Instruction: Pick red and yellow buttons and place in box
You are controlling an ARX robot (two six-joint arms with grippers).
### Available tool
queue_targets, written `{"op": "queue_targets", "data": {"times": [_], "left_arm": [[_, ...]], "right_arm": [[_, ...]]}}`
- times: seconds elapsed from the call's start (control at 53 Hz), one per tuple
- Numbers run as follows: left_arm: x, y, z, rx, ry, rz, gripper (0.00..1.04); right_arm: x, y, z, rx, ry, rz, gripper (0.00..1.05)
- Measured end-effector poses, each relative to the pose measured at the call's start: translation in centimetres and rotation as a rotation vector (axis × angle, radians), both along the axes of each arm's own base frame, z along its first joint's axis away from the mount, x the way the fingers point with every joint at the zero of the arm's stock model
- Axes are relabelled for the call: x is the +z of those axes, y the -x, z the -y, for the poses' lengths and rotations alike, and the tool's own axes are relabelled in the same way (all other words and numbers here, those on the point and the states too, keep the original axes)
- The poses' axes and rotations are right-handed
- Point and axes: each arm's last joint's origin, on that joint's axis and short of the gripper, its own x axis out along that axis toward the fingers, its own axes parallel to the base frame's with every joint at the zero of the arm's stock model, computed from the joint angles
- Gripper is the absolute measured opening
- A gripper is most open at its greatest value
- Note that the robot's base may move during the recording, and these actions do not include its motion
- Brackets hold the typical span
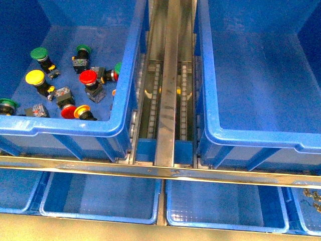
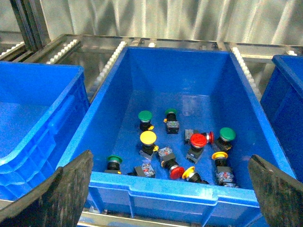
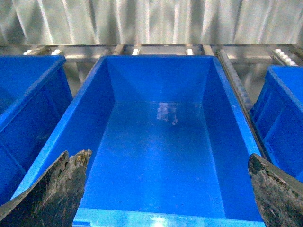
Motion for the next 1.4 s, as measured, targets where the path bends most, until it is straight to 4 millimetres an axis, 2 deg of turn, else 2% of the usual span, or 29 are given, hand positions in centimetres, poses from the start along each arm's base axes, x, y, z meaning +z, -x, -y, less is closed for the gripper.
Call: {"op": "queue_targets", "data": {"times": [1.359, 1.397], "left_arm": [[0.00, 0.00, 0.00, 0.000, 0.000, 0.000, 0.97], [-0.20, -0.09, 0.02, -0.029, 0.015, -0.054, 0.97]], "right_arm": [[0.00, 0.00, 0.00, 0.000, 0.000, 0.000, 0.99], [0.00, 0.00, 0.00, 0.000, 0.000, 0.000, 0.99]]}}
